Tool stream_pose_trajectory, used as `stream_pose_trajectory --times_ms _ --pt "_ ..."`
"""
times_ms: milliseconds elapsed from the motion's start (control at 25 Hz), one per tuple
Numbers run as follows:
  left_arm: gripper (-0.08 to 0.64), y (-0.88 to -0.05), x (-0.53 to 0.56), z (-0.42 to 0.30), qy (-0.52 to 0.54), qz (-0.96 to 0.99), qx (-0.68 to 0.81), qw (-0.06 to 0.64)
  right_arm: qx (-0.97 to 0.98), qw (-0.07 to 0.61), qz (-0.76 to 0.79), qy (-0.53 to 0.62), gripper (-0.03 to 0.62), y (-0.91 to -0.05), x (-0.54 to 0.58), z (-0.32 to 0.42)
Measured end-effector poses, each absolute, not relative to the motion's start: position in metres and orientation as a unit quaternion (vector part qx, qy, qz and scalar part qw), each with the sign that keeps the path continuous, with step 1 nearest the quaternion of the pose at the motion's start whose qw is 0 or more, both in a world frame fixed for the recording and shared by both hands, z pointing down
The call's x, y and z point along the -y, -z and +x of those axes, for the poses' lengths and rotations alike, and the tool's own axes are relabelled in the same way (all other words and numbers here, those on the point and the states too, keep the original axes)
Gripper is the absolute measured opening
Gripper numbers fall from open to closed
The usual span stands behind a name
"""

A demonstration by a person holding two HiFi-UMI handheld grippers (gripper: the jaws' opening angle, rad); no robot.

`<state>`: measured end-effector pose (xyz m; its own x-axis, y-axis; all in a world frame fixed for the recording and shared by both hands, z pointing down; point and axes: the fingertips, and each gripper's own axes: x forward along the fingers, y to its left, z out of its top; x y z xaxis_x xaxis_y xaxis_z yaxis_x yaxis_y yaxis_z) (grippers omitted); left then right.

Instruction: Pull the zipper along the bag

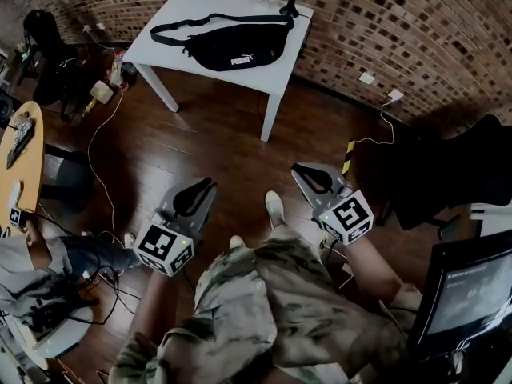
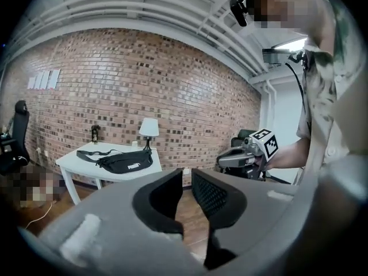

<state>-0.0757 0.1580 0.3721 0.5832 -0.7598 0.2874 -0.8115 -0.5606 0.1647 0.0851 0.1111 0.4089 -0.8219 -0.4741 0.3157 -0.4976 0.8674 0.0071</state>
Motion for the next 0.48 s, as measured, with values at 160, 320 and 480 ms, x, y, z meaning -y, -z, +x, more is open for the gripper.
stream_pose_trajectory --times_ms 160,320,480 --pt "0.052 -0.381 -0.224 -0.082 -0.087 0.888 0.426 0.149 0.951 0.151 0.269 -0.032 0.023 -0.400 -0.192 0.076" --pt "0.052 -0.369 -0.263 -0.073 -0.082 0.893 0.415 0.155 0.950 0.160 0.265 -0.039 0.025 -0.383 -0.238 0.078" --pt "0.052 -0.363 -0.285 -0.051 -0.079 0.893 0.411 0.164 0.954 0.147 0.260 -0.023 0.025 -0.366 -0.257 0.095"
